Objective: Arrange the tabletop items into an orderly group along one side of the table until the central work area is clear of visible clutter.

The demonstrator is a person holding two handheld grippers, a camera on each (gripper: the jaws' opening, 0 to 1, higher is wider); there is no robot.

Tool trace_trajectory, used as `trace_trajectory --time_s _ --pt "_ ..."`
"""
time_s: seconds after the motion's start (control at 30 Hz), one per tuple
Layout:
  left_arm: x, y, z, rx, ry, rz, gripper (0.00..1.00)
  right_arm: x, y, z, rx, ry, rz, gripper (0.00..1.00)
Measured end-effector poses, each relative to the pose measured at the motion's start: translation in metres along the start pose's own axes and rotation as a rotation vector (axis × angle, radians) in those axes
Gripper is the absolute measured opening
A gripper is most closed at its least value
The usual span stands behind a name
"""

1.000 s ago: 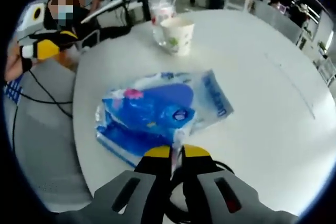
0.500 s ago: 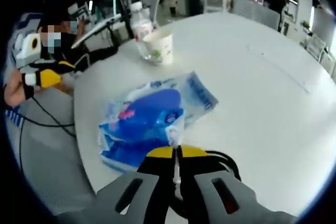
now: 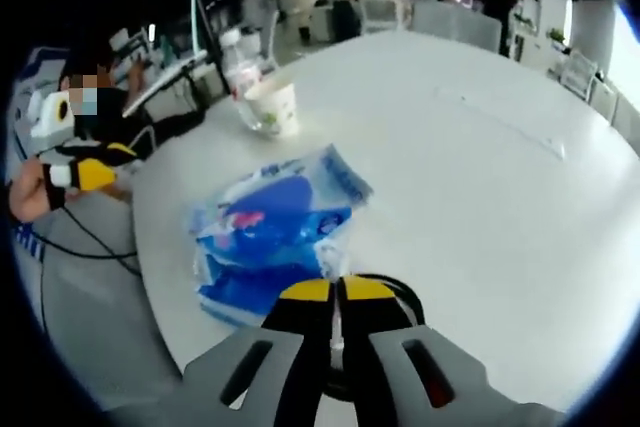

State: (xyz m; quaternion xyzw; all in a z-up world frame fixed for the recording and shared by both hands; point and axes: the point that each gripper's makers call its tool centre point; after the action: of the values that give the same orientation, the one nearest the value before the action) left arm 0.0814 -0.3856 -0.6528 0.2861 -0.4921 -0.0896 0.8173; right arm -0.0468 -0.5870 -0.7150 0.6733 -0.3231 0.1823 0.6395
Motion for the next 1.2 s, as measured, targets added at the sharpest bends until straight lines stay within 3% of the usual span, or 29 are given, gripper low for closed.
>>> trace_trajectory --time_s 0.67,1.2 --pt "-0.001 -0.001 0.007 -0.006 0.003 0.002 0.39 -0.023 0.031 0.029 -0.075 -0.137 0.049 0.00" --pt "-0.007 -0.007 0.020 -0.024 -0.024 -0.029 0.39 -0.024 0.053 0.062 -0.141 -0.211 0.091 0.00"
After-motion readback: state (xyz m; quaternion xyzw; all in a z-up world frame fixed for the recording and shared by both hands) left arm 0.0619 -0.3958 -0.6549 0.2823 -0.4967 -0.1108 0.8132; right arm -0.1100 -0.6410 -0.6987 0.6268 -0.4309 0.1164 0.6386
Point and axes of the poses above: the point that each gripper's makers call its tool centre point, and the gripper's own axes: y roughly backward along the fingers, z roughly to its right, x roughly out of its top, and after that the axes turned 3 degrees about y, right-handed
